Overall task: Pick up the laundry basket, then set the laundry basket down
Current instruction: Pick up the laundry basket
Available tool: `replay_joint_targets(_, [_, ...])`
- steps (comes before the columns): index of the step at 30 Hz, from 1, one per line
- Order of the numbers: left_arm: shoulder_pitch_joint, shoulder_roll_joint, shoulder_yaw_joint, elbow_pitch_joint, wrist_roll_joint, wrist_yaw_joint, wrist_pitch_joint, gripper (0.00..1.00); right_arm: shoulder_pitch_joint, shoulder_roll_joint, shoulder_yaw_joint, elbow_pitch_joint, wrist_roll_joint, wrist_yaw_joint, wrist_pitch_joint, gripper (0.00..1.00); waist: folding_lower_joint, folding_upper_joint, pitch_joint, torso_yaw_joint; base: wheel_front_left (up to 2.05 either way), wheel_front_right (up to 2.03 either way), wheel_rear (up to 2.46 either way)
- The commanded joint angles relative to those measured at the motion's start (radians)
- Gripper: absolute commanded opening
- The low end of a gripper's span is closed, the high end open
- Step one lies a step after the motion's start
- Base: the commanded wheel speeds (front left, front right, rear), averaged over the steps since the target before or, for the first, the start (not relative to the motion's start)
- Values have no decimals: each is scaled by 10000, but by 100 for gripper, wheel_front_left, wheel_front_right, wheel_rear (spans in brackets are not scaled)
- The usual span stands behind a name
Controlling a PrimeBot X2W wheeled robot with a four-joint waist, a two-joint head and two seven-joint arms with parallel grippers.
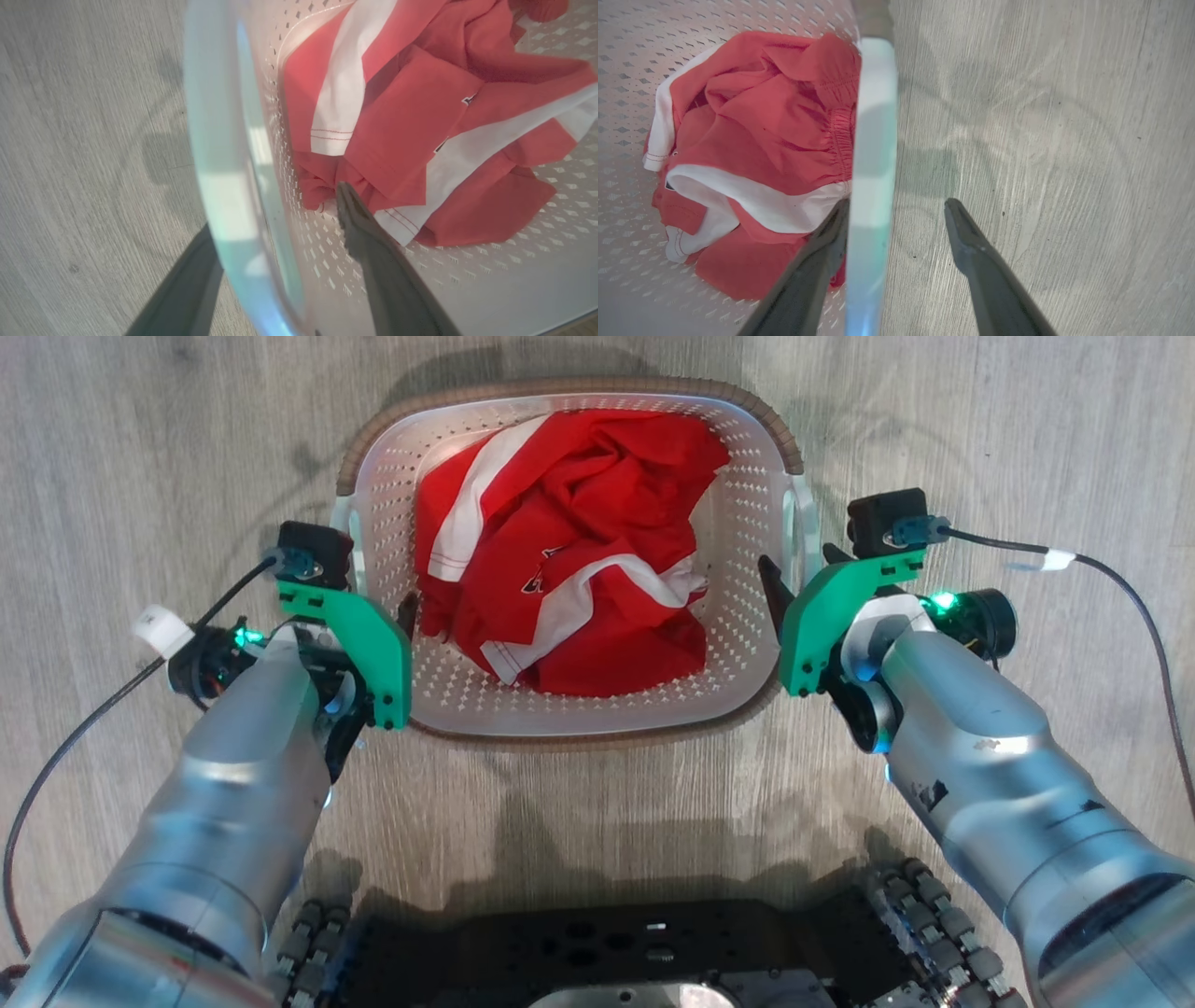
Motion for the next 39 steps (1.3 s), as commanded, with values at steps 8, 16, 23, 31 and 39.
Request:
replay_joint_targets(8, [-62,333,-261,83,-319,12,-138,100,318,124,439,55,717,69,31,100,0,-1,228,109,0,0,0])
replay_joint_targets(16, [-103,295,-495,203,-492,12,-306,100,197,124,852,73,1595,69,-28,100,0,-1,393,119,0,0,0])
replay_joint_targets(23, [-148,236,-644,264,-608,12,-330,100,-12,124,1244,232,2010,69,-180,100,0,-1,451,124,0,0,0])
replay_joint_targets(31, [-153,148,-865,222,-826,12,-346,3,-105,124,1826,314,2529,69,-210,0,0,-1,510,162,0,0,0])
replay_joint_targets(39, [-93,258,-1305,-126,-1298,12,-172,0,-161,124,2205,551,3046,69,-281,0,0,-1,572,200,0,0,0])
